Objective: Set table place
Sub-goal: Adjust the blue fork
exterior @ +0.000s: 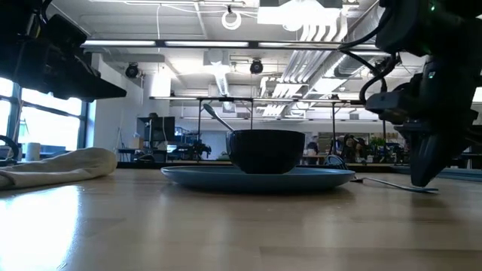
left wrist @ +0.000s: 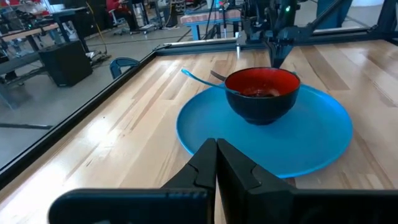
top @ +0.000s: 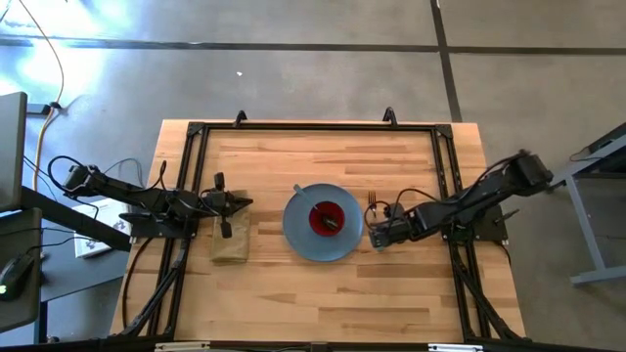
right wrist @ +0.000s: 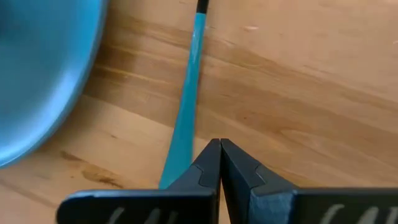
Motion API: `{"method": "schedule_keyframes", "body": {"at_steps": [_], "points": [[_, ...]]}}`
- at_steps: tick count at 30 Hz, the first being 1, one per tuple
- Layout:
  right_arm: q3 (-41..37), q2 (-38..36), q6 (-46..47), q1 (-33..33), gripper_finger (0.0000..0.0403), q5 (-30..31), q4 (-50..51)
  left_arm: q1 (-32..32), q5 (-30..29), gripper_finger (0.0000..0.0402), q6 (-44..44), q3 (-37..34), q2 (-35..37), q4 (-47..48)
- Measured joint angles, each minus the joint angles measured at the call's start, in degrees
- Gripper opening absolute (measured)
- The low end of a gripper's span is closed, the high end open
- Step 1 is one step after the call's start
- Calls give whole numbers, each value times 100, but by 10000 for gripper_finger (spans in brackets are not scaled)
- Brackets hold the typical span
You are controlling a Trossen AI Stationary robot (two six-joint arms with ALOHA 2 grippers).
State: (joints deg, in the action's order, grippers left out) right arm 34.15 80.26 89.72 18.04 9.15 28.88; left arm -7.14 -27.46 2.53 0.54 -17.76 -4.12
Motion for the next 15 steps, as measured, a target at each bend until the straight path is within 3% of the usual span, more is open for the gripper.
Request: {"method": "schedule_keyframes", "body": {"at_steps": [15], "points": [[7,193,285,0,0,-28,-338,0,0,0,6,2,0,2]]}}
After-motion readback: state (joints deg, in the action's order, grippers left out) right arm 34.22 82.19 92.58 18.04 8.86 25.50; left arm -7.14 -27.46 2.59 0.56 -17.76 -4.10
